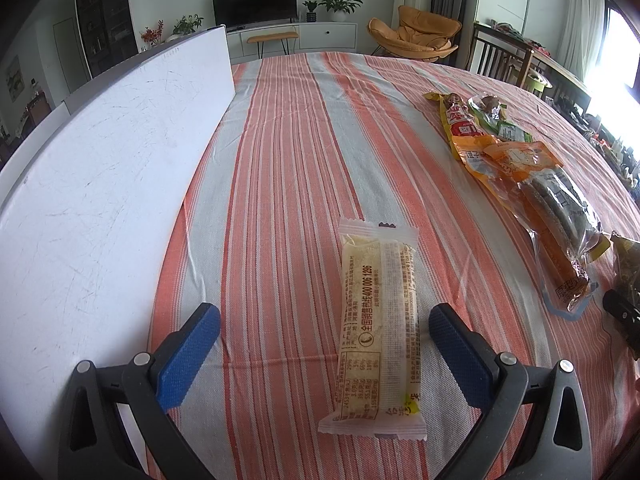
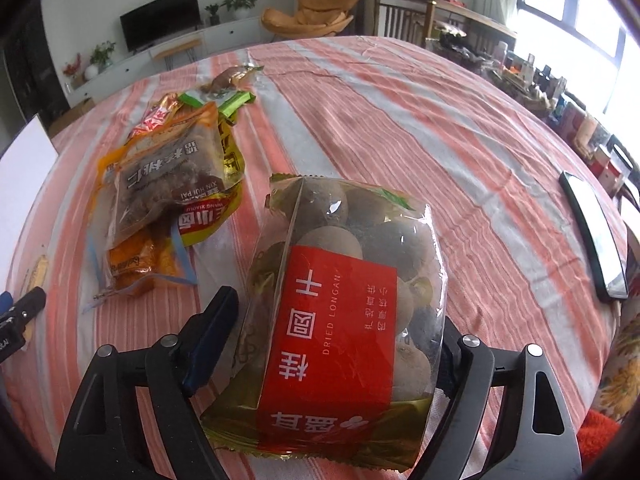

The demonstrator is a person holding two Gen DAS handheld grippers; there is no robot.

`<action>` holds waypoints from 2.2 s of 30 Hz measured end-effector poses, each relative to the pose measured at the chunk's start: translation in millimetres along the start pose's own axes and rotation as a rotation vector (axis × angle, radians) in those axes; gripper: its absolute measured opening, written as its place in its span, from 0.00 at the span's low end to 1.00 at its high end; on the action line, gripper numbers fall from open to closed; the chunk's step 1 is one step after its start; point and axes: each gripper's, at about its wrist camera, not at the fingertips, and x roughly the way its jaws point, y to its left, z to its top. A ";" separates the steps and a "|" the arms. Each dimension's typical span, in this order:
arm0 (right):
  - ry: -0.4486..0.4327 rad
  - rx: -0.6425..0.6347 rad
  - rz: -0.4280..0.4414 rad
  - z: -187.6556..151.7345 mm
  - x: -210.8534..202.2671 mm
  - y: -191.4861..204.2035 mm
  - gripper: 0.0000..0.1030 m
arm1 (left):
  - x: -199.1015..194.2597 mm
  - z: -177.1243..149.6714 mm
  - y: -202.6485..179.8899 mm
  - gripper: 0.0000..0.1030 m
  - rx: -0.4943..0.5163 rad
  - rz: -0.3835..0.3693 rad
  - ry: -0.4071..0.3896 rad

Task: Organize snacks
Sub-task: 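Grasp the red-labelled dried longan bag with the right tool and lift, then grasp the wrapped bread bar with the left tool while the right tool regrasps the longan bag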

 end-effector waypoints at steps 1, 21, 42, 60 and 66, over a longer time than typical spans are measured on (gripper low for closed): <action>-0.001 0.000 -0.001 -1.3 -0.7 0.7 0.84 | 0.0 0.0 0.0 1.00 0.000 0.000 0.000; -0.005 -0.001 -0.001 -0.7 0.3 3.0 0.86 | 0.2 0.0 -0.1 1.00 0.000 -0.001 0.000; -0.005 0.035 0.042 1.2 -3.0 -2.7 0.86 | -2.3 3.3 -0.9 1.00 0.034 -0.045 0.065; 0.237 0.015 0.114 49.4 -14.7 -2.7 0.84 | -38.5 -1.3 -19.5 0.29 0.017 -0.235 0.068; 0.183 0.239 0.210 24.0 -12.9 -35.2 0.51 | -92.5 2.7 -2.1 0.29 -0.028 -0.361 0.031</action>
